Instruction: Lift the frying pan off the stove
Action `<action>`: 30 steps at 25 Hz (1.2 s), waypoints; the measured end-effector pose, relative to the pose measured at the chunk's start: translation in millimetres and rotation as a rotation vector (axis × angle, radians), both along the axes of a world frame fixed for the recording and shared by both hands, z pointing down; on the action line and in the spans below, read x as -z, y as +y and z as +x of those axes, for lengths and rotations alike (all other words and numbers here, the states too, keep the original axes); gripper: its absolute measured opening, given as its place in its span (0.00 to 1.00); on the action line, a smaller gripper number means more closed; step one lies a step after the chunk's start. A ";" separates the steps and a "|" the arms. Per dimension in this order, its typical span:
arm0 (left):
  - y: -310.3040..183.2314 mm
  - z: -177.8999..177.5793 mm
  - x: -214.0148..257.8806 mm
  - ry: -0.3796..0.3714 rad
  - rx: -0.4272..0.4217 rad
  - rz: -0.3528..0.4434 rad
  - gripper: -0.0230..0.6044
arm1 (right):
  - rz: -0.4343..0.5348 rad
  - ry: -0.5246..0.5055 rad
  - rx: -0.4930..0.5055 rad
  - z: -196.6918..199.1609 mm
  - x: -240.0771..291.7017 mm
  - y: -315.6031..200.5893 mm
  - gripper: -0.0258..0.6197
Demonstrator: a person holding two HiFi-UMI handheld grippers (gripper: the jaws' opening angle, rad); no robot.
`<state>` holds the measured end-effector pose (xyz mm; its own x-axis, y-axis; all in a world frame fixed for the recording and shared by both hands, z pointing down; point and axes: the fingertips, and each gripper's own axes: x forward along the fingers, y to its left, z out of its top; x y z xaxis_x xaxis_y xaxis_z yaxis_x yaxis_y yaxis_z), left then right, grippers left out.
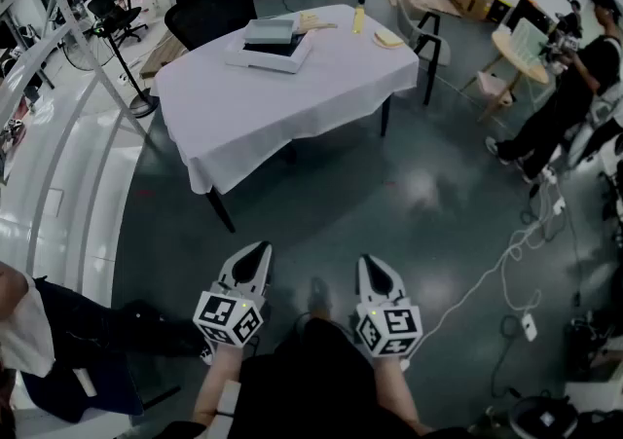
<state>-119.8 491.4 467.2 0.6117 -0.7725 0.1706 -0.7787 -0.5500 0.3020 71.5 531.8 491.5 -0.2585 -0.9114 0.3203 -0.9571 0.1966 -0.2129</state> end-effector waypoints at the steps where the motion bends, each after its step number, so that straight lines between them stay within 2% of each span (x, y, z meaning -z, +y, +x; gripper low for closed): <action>1: 9.4 -5.1 -0.9 -0.010 -0.007 0.001 0.07 | -0.001 -0.006 0.000 -9.6 -0.3 11.7 0.05; 4: 33.4 -17.6 -2.8 -0.026 -0.016 -0.002 0.07 | -0.012 -0.003 -0.002 -31.9 -3.4 42.8 0.05; 8: 49.5 -24.7 -1.5 -0.014 -0.005 0.003 0.07 | -0.002 0.005 -0.001 -41.7 -1.6 63.5 0.05; 15: 48.7 -29.0 8.0 -0.019 -0.004 0.038 0.07 | 0.063 0.021 -0.030 -33.6 17.5 58.7 0.05; 25: 23.3 -14.3 10.8 -0.019 0.014 0.051 0.07 | 0.054 0.023 -0.002 -21.8 12.6 28.3 0.05; 26: 18.9 -11.9 10.9 -0.012 0.020 0.048 0.17 | 0.057 0.019 0.003 -19.0 13.0 24.1 0.05; 27: 14.3 -8.7 11.3 -0.003 0.025 0.043 0.39 | 0.060 0.018 0.008 -15.2 13.9 19.6 0.05; 28: 9.7 -5.3 11.9 0.003 0.034 0.040 0.45 | 0.062 0.018 0.011 -10.4 14.5 14.9 0.05; 30: 0.5 0.4 13.4 0.005 0.066 0.052 0.48 | 0.065 0.022 0.020 0.6 14.0 5.0 0.05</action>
